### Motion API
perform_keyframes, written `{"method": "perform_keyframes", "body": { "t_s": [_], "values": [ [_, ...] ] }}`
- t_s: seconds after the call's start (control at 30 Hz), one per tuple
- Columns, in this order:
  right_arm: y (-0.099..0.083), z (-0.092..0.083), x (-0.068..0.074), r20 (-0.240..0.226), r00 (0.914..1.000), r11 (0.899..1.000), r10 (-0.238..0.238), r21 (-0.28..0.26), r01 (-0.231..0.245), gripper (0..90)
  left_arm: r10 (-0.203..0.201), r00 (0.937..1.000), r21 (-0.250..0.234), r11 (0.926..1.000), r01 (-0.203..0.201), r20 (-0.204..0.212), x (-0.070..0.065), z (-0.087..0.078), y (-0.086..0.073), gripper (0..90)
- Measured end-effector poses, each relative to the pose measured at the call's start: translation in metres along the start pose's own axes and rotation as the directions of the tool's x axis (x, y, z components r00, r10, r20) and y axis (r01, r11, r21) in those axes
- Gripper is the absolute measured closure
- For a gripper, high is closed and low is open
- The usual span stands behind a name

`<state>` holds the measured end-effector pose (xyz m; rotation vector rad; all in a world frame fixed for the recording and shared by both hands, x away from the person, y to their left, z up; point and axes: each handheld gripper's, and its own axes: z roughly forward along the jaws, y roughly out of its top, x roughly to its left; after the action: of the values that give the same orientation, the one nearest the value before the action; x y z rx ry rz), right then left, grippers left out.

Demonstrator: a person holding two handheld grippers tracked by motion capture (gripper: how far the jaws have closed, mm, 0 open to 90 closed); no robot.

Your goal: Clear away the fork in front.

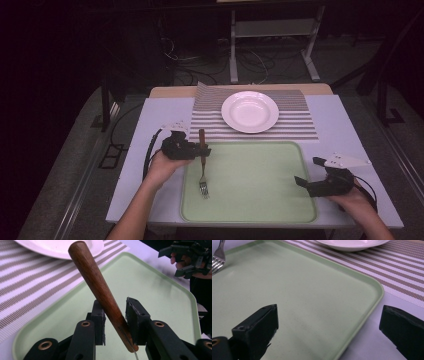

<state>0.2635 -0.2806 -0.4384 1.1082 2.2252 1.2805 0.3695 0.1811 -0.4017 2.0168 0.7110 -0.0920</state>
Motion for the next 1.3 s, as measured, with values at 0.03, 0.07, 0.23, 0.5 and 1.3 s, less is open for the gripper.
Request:
{"method": "perform_keyframes", "body": {
  "t_s": [0.03,0.07,0.23,0.5,1.3],
  "values": [
    [0.0,0.0,0.0,0.0,1.0,1.0,-0.001,0.001,0.001,2.5,-0.008,1.0,0.005,1.0,0.008,0.0,0.001,0.001,-0.002,67.8],
    [0.0,0.0,0.0,-0.001,1.0,1.0,-0.001,0.002,0.001,2.5,-0.015,0.9999,0.009,0.9998,0.015,0.0,0.002,0.002,-0.003,67.3],
    [0.0,0.0,0.001,-0.004,1.0,1.0,-0.006,-0.001,0.006,2.5,-0.046,0.999,0.039,0.9982,0.046,-0.002,0.007,0.004,-0.012,64.6],
    [0.001,0.001,0.001,-0.01,0.9999,1.0,-0.007,0.001,0.007,2.5,-0.07,0.9967,0.095,0.9927,0.074,-0.04,0.012,0.014,-0.021,60.7],
    [0.001,0.002,0.002,-0.009,0.9998,1.0,-0.016,0.003,0.016,2.6,-0.068,0.9855,0.068,0.9945,0.079,-0.156,0.012,0.009,-0.022,65.9]
  ]
}}
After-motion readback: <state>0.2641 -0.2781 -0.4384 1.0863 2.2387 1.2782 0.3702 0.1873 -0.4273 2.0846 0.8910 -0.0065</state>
